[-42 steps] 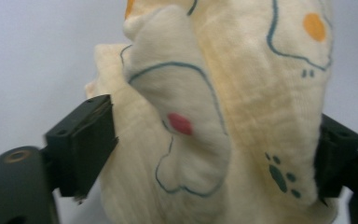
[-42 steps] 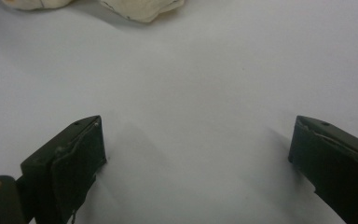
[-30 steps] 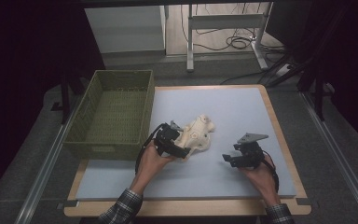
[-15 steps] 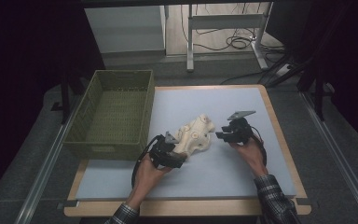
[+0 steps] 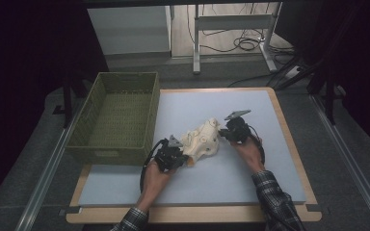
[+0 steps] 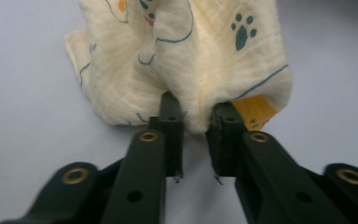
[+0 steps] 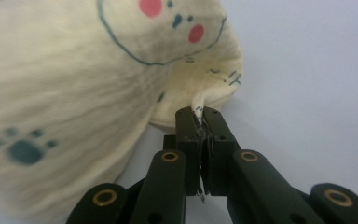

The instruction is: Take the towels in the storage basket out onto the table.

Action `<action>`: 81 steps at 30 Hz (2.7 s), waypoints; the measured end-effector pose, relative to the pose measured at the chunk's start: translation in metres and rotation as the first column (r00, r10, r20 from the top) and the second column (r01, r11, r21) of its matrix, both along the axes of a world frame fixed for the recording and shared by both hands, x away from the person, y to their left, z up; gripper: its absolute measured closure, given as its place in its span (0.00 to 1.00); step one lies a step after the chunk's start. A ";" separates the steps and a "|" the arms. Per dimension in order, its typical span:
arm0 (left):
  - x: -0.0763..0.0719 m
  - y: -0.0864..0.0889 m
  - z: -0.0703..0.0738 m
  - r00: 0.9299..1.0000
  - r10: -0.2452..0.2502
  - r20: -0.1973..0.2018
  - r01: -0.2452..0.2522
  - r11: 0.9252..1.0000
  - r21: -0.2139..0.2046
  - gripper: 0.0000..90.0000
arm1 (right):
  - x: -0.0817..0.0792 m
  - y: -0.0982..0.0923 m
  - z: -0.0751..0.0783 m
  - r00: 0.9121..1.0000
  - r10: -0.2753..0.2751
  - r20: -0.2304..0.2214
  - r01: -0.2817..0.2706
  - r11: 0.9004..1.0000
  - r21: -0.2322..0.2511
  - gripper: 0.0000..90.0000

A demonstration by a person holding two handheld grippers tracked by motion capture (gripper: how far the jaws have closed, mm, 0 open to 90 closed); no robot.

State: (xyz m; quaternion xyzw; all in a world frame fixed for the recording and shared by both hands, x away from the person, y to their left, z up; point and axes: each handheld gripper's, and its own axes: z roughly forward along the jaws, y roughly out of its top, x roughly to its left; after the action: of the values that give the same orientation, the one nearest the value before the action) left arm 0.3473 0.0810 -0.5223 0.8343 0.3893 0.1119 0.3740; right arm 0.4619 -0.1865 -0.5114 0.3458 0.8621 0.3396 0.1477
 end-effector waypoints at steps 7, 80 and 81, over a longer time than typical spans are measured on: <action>-0.002 0.006 0.021 1.000 0.002 0.028 -0.002 1.000 -0.019 0.91 | -0.028 -0.039 0.044 0.999 -0.020 0.044 0.019 1.000 0.018 0.96; 0.059 -0.002 0.020 0.998 0.069 -0.004 -0.068 0.992 0.104 0.71 | -0.100 -0.080 0.031 0.992 0.095 -0.087 -0.092 0.995 0.044 0.73; 0.059 -0.003 0.020 0.998 0.068 -0.005 -0.067 0.992 0.104 0.71 | -0.108 -0.077 0.026 0.990 0.112 -0.088 -0.108 0.993 0.048 0.71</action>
State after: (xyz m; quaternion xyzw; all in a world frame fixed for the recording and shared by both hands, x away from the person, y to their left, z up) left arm 0.4066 0.0782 -0.5023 0.8394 0.4127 0.1410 0.3243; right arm 0.3541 -0.2636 -0.4853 0.3160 0.8782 0.3495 0.0821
